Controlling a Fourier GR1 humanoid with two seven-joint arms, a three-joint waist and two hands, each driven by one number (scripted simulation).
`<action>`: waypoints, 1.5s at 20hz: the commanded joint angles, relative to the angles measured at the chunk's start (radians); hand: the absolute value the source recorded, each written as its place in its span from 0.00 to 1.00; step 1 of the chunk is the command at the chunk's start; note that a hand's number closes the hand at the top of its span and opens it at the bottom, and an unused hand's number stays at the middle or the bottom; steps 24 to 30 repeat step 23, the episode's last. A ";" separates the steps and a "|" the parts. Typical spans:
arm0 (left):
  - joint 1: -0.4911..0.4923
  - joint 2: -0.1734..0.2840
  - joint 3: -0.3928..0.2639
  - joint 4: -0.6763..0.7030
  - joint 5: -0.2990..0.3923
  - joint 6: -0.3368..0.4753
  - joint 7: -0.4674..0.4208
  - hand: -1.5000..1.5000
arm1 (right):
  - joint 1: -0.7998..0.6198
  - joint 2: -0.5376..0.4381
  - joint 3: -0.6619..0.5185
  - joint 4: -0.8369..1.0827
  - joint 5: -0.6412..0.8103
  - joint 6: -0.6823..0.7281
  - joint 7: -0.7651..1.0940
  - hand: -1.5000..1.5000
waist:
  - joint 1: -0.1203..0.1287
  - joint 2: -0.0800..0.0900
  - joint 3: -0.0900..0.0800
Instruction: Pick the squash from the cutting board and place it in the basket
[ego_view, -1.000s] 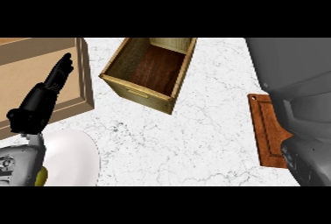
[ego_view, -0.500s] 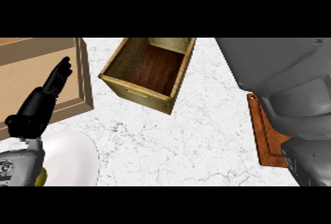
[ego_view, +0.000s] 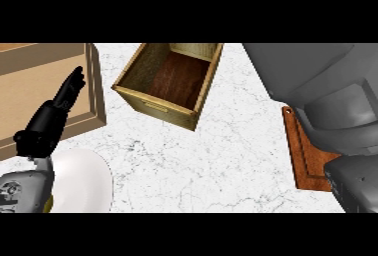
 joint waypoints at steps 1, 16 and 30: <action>-0.043 -0.020 -0.012 0.019 -0.025 0.027 0.036 0.50 | -0.012 0.029 -0.036 0.004 -0.041 0.001 0.007 0.00 | -0.009 -0.002 0.000; 0.013 -0.009 0.001 -0.026 -0.004 0.002 0.006 0.50 | 0.053 -0.094 -0.236 -0.116 -0.105 -0.584 0.015 0.00 | -0.005 -0.001 0.001; 0.036 0.001 0.024 -0.021 0.001 0.000 -0.010 0.50 | 0.189 -0.208 -0.271 -0.202 -0.121 -0.665 -0.036 0.00 | -0.027 -0.009 0.002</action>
